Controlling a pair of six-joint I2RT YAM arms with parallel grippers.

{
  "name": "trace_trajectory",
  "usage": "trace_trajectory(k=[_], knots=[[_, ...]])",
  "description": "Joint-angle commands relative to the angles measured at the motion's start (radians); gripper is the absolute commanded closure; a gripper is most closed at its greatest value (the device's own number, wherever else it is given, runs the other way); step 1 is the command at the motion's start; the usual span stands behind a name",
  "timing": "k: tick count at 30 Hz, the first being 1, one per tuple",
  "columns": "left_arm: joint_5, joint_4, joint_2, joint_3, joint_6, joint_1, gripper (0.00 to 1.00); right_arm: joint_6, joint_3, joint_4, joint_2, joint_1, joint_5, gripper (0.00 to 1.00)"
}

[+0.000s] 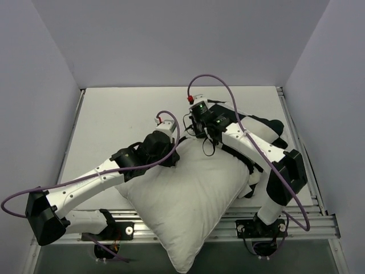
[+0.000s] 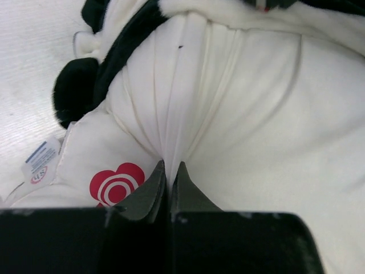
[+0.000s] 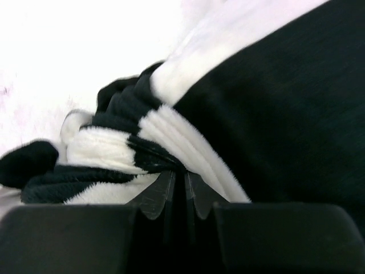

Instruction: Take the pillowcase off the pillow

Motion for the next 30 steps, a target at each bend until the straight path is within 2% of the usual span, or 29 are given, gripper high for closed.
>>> trace_trajectory(k=[1, 7, 8, 12, 17, 20, 25, 27, 28, 30], knots=[[-0.145, -0.311, -0.113, 0.044, 0.073, 0.046, 0.98, -0.020, 0.071, -0.086, 0.048, -0.174, 0.129, 1.00], [-0.307, -0.463, -0.205, 0.225, 0.141, 0.146, 0.98, 0.053, 0.237, -0.136, 0.047, -0.394, 0.212, 1.00], [-0.330, -0.498, -0.230, 0.245, 0.148, 0.158, 0.98, 0.078, 0.257, -0.136, 0.036, -0.456, 0.213, 1.00], [-0.397, -0.563, -0.290, 0.321, 0.165, 0.161, 0.98, 0.104, 0.269, -0.131, 0.007, -0.567, 0.163, 1.00], [-0.409, -0.598, -0.336, 0.299, 0.161, 0.161, 0.98, 0.115, 0.237, -0.114, -0.036, -0.572, 0.114, 1.00], [-0.433, -0.569, -0.359, 0.241, 0.168, 0.161, 0.98, 0.109, 0.181, -0.071, -0.091, -0.569, 0.003, 1.00], [-0.355, -0.430, -0.334, 0.154, 0.182, 0.159, 0.98, 0.128, 0.023, 0.108, -0.223, -0.526, -0.389, 1.00], [-0.334, -0.384, -0.307, 0.120, 0.184, 0.161, 0.98, 0.133, 0.000, 0.128, -0.274, -0.485, -0.407, 0.91], [-0.335, -0.347, -0.297, 0.111, 0.184, 0.161, 0.98, 0.135, -0.016, 0.127, -0.286, -0.462, -0.384, 0.82], [-0.369, -0.321, -0.259, 0.101, 0.181, 0.164, 0.98, 0.147, -0.037, 0.121, -0.331, -0.412, -0.361, 0.75]])
